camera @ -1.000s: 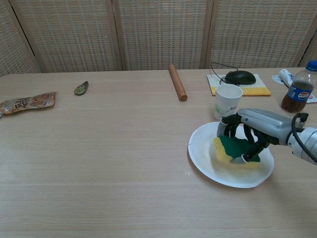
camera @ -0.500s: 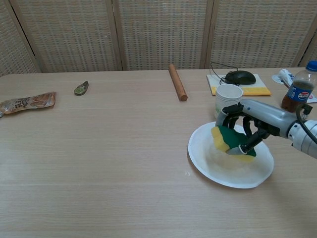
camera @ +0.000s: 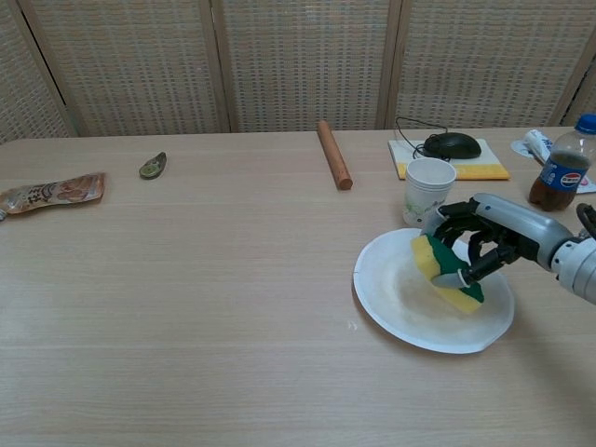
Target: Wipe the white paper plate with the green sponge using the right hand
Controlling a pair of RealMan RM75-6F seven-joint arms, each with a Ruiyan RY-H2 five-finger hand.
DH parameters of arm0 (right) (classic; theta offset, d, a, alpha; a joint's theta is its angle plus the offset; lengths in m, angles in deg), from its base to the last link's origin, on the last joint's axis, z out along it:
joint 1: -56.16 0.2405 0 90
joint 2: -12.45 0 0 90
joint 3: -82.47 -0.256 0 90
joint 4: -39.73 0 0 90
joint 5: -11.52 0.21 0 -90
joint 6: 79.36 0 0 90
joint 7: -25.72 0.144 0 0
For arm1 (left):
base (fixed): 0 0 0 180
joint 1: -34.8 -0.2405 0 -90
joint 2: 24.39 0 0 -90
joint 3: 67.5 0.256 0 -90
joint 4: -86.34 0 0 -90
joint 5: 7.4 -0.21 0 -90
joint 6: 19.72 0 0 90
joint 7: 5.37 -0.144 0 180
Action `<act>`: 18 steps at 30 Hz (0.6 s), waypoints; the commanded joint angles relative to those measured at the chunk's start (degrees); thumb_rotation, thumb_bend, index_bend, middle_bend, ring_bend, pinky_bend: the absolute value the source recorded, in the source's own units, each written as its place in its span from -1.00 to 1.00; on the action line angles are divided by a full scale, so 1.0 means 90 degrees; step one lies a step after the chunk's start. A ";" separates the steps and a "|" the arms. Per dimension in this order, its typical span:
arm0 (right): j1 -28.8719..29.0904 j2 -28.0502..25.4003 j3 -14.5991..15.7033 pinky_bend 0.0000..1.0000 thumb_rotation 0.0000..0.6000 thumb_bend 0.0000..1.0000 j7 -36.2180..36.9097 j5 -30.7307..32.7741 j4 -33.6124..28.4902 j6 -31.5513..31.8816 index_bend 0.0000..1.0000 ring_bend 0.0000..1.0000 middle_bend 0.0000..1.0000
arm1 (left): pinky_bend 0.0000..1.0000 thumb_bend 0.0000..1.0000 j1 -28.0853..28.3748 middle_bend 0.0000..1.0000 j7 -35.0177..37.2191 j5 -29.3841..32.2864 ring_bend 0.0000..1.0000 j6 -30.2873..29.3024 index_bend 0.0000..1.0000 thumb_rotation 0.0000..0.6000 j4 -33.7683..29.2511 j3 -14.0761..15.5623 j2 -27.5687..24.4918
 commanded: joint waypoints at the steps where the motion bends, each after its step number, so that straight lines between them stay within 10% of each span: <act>1: -0.0042 0.0081 -0.0039 0.26 1.00 -0.69 0.0336 0.0087 0.0098 -0.0142 -0.13 -0.19 -0.05 | -1.00 -1.00 0.0003 -1.00 -0.0009 0.0007 -1.00 0.0008 -1.00 1.00 -0.0001 0.0001 0.0001; 18: -0.0206 0.0706 0.0363 0.26 1.00 -0.59 0.0594 -0.0449 0.1413 0.0314 0.00 -0.19 0.01 | -1.00 -1.00 0.0025 -1.00 0.0023 0.0014 -1.00 0.0077 -1.00 1.00 -0.0032 0.0026 -0.0021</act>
